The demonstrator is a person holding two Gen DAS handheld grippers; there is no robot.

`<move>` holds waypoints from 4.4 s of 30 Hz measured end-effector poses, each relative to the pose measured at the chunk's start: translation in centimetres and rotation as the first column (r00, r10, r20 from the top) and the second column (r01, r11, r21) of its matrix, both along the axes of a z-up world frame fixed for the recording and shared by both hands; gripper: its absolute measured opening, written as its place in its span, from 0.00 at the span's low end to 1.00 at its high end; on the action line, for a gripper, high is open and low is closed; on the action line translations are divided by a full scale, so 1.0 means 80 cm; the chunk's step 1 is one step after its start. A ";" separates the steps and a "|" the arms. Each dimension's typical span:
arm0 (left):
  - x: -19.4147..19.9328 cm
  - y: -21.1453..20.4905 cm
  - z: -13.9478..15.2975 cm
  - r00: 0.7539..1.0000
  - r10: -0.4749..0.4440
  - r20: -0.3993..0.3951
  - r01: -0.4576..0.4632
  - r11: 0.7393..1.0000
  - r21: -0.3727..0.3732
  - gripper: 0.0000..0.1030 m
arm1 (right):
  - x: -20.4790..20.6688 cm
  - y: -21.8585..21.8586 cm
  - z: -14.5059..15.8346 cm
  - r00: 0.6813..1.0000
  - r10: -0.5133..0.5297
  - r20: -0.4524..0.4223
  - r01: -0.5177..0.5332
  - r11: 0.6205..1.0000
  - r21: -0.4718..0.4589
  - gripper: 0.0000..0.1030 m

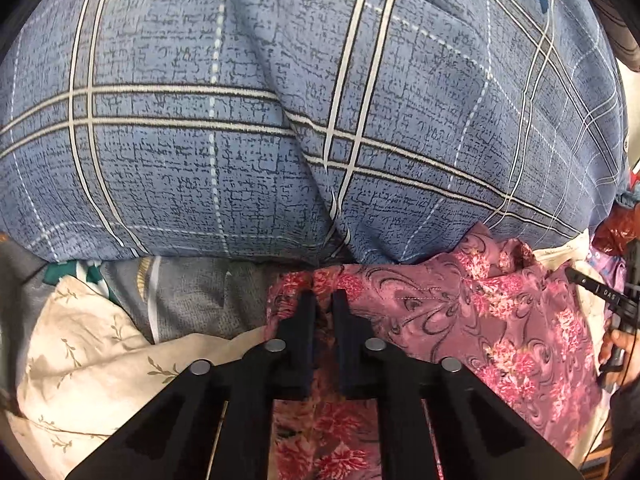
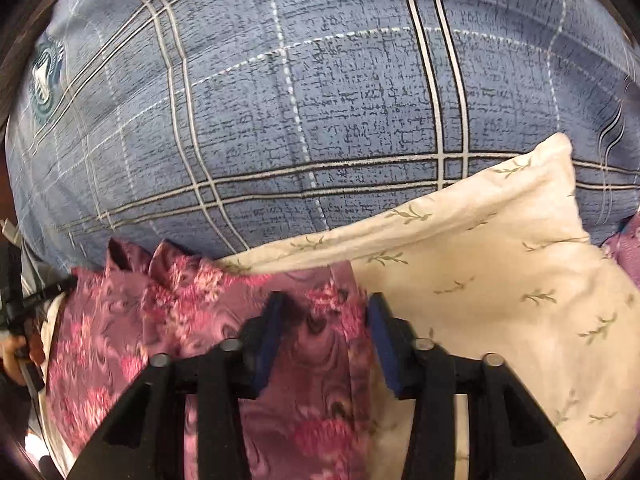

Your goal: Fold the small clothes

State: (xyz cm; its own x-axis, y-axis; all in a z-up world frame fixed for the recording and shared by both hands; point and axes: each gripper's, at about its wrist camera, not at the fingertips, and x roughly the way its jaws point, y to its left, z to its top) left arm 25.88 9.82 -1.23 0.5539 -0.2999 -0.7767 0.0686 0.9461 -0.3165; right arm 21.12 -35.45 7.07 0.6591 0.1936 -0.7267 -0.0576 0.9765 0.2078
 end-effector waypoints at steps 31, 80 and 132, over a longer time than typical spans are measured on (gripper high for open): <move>-0.096 0.016 0.051 0.992 0.030 0.123 -0.021 0.997 -0.074 0.26 | -0.116 0.031 0.051 0.994 0.070 0.081 -0.062 0.993 -0.097 0.37; -0.308 0.030 0.020 1.000 -0.014 -0.003 0.014 1.000 0.021 0.06 | -0.274 0.009 -0.015 0.998 0.052 -0.029 -0.056 0.986 -0.160 0.08; -0.200 0.042 0.046 0.997 -0.077 -0.017 0.076 0.994 -0.083 0.50 | -0.255 0.215 0.011 0.957 0.288 0.005 -0.279 0.930 -0.239 0.42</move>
State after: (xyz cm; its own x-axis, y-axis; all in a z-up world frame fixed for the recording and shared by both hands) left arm 9.89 13.19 2.45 0.5113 -0.4044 -0.7583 0.1326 0.9089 -0.3953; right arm 0.69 -18.29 7.92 0.6304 0.2050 -0.7487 -0.3429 0.9389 -0.0316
